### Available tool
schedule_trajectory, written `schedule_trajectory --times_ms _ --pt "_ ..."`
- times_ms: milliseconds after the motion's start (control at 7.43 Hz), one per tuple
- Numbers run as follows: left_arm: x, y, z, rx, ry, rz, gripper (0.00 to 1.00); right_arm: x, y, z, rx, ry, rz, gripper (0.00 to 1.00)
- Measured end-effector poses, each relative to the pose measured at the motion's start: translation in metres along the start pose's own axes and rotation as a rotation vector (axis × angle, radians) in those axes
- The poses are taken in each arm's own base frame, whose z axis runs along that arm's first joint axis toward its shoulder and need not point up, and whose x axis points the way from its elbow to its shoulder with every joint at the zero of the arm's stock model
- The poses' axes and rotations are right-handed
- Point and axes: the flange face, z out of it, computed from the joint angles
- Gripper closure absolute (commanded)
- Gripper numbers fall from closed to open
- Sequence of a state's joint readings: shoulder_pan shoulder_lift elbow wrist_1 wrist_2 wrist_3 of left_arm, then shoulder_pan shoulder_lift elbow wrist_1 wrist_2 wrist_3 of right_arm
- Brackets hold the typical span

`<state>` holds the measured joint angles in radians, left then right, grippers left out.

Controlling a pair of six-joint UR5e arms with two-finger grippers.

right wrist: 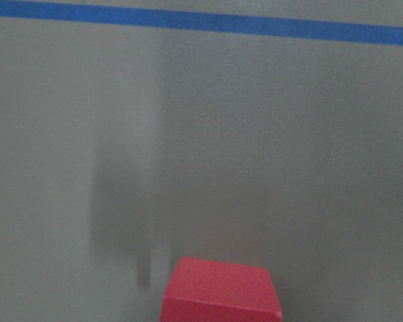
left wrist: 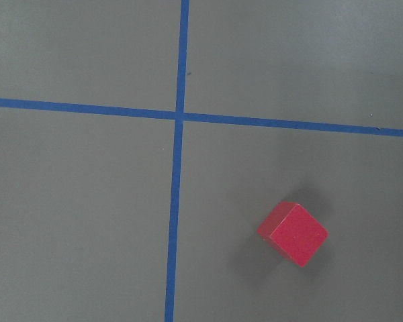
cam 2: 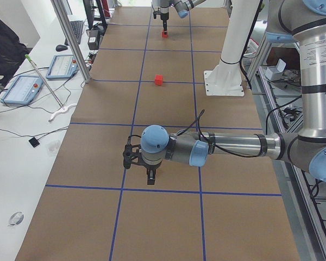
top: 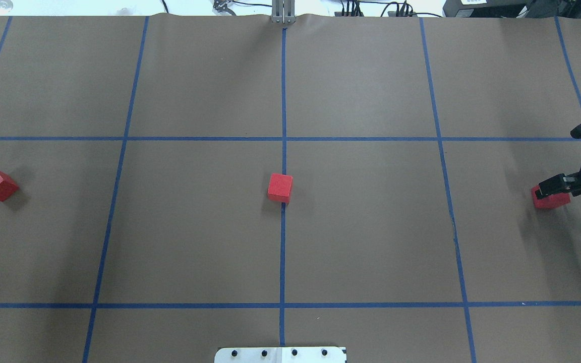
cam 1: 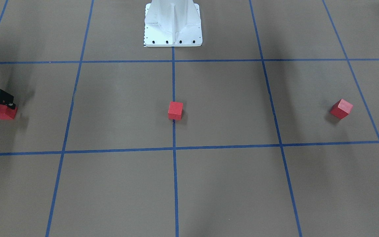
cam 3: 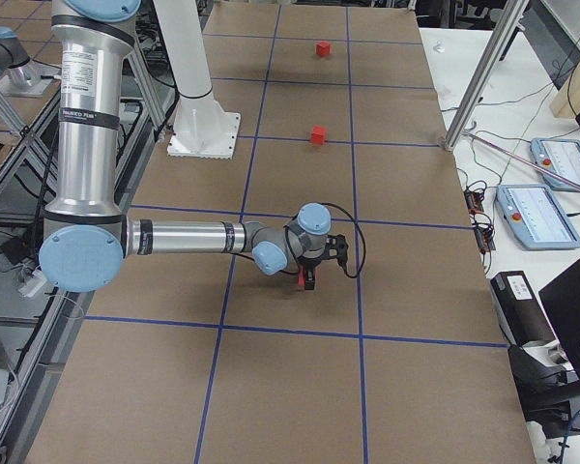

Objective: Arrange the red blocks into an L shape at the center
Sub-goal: 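Carry the red cube with the right gripper toward the center cube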

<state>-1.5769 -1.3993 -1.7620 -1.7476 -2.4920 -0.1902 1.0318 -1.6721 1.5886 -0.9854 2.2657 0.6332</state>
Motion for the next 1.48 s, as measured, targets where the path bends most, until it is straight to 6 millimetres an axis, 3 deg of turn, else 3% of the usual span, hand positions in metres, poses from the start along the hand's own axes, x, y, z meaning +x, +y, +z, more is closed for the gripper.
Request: schedule_trajectory --times_ms 135,538,808,942,1077,1212,1346,1481 --pt "0.000 0.000 0.000 0.000 0.000 0.000 0.00 -0.001 0.000 0.001 -0.001 0.000 -0.002 1.00" --pt "0.001 0.000 -0.001 0.002 0.002 0.001 0.00 -0.015 -0.001 -0.012 0.019 -0.017 -0.022 1.00" --pt "0.003 0.000 -0.002 0.009 0.004 0.010 0.00 -0.050 -0.005 -0.042 0.066 -0.057 -0.036 1.00" --pt "0.005 -0.001 -0.003 0.019 0.010 0.025 0.00 -0.078 -0.006 -0.054 0.084 -0.086 -0.018 1.00" --pt "0.008 0.000 -0.004 0.027 0.030 0.037 0.00 -0.123 -0.006 -0.059 0.087 -0.125 0.012 1.00" --pt "0.010 0.003 -0.004 0.029 0.054 0.042 0.00 -0.182 -0.008 -0.056 0.077 -0.171 0.054 1.00" --pt "0.010 0.004 -0.003 0.026 0.065 0.039 0.00 -0.253 -0.011 -0.050 0.054 -0.204 0.109 1.00" --pt "0.008 0.005 -0.001 0.021 0.068 0.032 0.00 -0.336 -0.014 -0.049 0.031 -0.202 0.153 1.00"
